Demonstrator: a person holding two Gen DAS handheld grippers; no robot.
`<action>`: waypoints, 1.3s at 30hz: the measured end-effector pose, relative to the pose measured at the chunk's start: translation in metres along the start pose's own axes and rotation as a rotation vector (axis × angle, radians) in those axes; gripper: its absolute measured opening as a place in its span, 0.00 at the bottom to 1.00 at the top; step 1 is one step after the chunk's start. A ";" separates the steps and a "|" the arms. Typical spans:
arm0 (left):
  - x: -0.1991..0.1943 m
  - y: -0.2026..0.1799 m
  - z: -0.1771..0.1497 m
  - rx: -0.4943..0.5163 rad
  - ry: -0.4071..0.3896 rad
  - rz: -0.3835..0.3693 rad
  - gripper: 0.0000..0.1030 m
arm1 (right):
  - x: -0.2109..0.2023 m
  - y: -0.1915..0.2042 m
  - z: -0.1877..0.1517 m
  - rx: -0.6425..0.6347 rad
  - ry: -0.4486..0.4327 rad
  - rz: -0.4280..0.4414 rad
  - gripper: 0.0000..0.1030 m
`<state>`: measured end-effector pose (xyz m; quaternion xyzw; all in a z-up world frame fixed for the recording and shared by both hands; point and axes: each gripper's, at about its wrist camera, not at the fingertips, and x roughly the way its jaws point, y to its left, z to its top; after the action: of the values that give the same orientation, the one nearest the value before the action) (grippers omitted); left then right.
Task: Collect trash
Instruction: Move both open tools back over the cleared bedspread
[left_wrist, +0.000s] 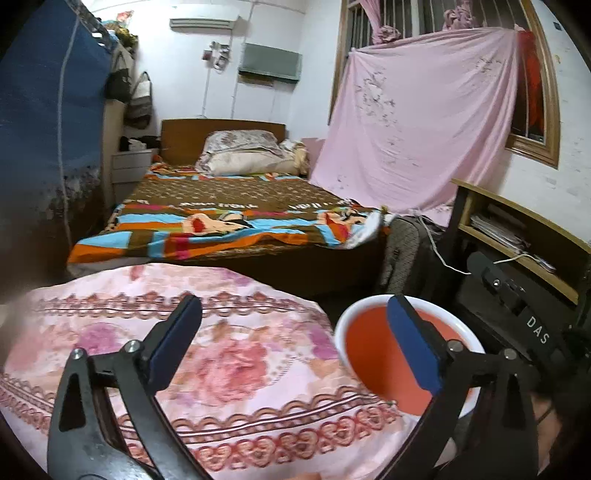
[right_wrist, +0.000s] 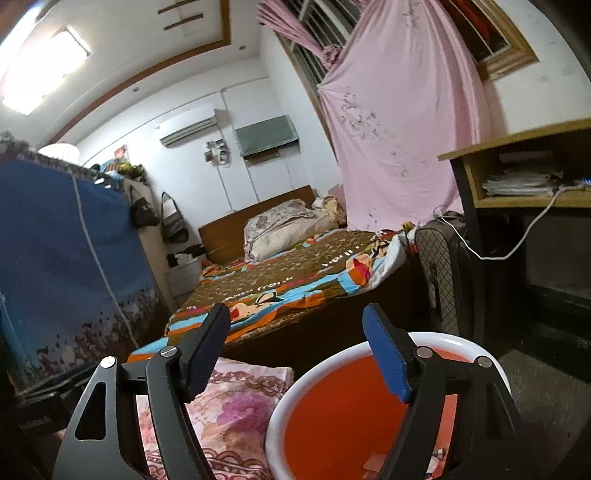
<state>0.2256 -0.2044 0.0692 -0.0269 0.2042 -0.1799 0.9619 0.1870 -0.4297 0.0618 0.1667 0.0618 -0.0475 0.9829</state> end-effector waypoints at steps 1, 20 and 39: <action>-0.003 0.003 0.000 -0.004 -0.007 0.010 0.88 | 0.000 0.003 -0.001 -0.008 -0.001 0.002 0.76; -0.054 0.064 -0.019 -0.103 -0.073 0.165 0.89 | -0.012 0.047 -0.010 -0.141 -0.043 0.071 1.00; -0.116 0.087 -0.064 -0.102 -0.092 0.226 0.89 | -0.078 0.090 -0.041 -0.300 -0.022 0.086 1.00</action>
<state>0.1305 -0.0801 0.0440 -0.0607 0.1707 -0.0582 0.9817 0.1159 -0.3254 0.0634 0.0201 0.0501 0.0026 0.9985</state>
